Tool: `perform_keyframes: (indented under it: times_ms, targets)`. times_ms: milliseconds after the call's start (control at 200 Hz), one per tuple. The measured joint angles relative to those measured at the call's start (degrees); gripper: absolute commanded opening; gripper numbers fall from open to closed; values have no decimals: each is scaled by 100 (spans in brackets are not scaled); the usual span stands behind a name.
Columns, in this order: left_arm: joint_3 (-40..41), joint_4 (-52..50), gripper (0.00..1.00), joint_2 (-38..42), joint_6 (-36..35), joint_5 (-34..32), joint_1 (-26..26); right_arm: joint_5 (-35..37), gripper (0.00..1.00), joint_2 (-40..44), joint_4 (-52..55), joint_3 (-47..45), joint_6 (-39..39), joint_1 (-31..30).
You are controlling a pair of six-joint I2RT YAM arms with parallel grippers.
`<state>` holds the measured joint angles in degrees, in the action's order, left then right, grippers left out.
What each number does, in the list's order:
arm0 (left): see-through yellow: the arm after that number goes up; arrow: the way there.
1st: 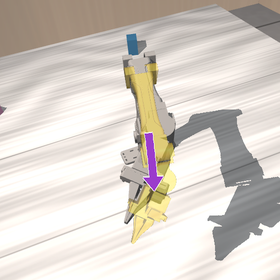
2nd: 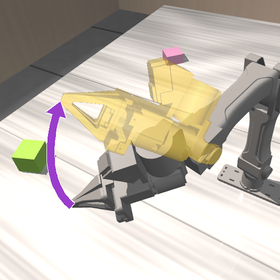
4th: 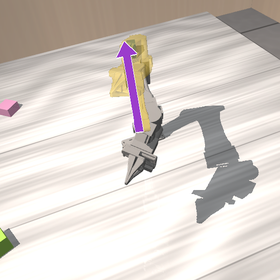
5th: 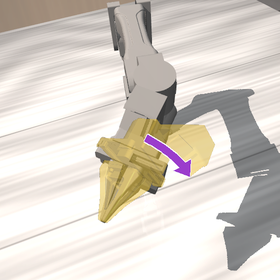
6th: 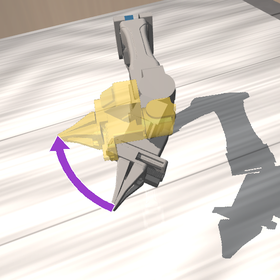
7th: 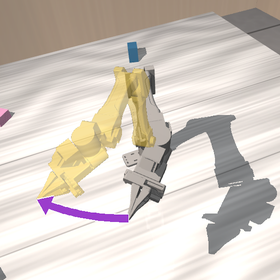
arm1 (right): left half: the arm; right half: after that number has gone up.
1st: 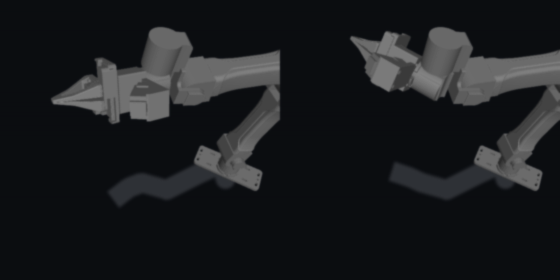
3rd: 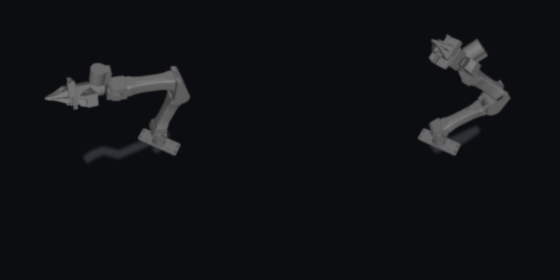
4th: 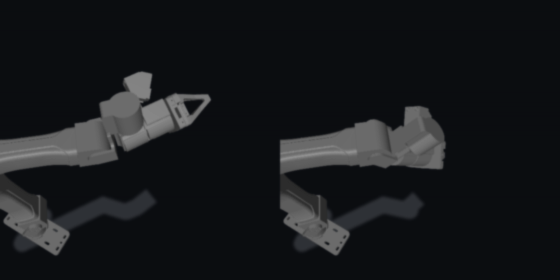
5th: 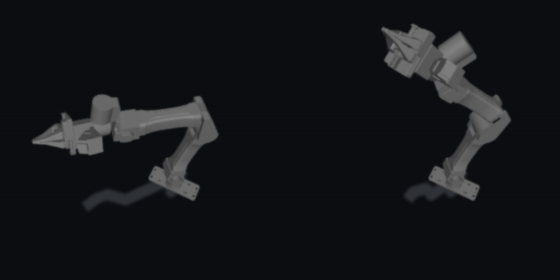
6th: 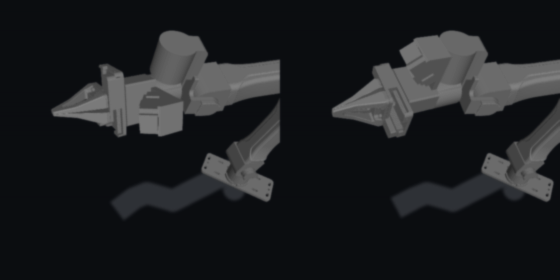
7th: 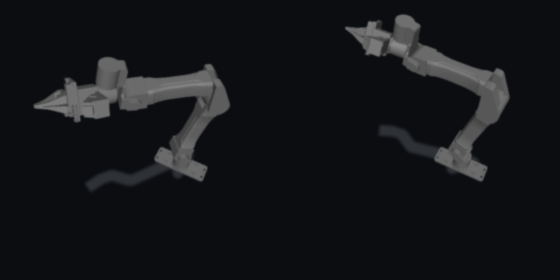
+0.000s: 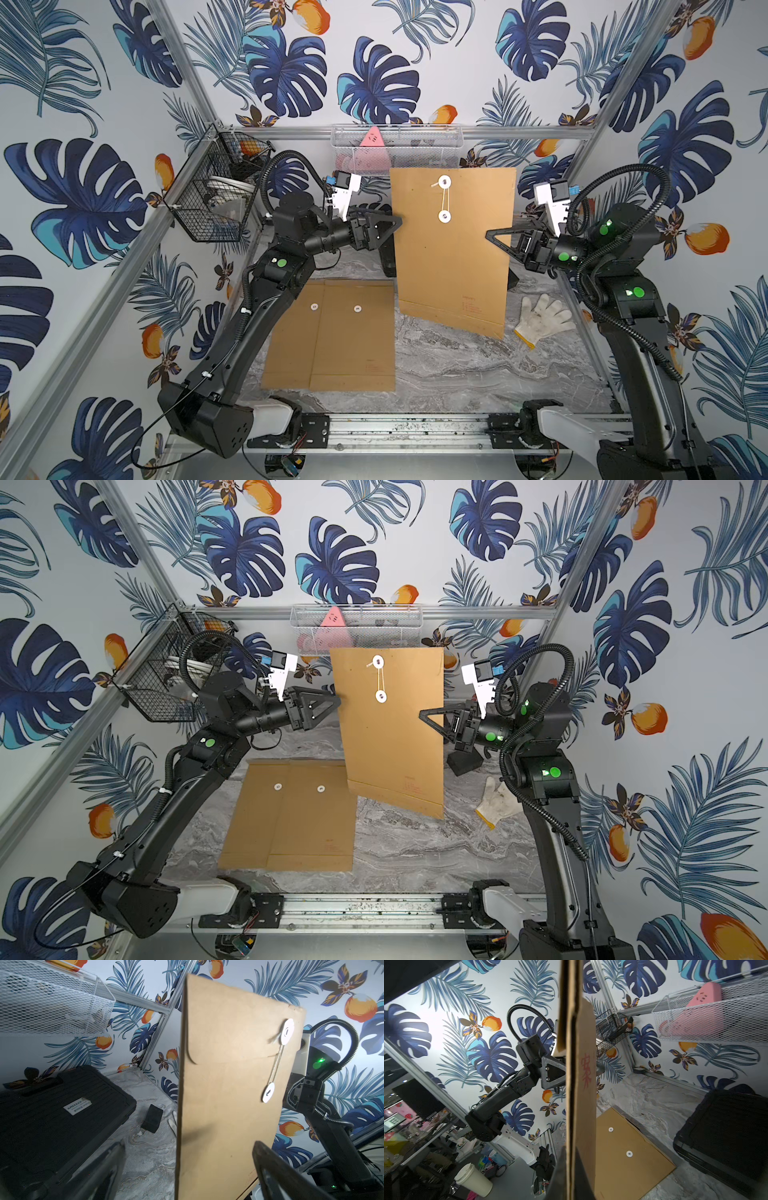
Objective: Open the file bag
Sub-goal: Pick up the file bag from the file bag.
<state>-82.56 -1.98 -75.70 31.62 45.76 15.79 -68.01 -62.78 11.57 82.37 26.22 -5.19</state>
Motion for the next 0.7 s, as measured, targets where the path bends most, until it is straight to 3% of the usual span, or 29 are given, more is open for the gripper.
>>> perform_keyframes:
  times_ms: [60,195,345,525,701]
  targets:
    - [57,251,87,-13,114,173,-2,-162,0,26,-389,-122,295,-20]
    - [243,946,64,-7,535,546,-2,-326,0,68,-938,-254,778,-37]
    - [511,2070,40,11,1314,868,-2,-173,0,103,-686,-168,654,-42]
    - [581,3440,26,-57,2299,1150,-2,109,0,105,-240,-133,391,-42]
    - [490,3661,13,-20,2520,1252,-4,173,0,103,-164,-151,369,-42]
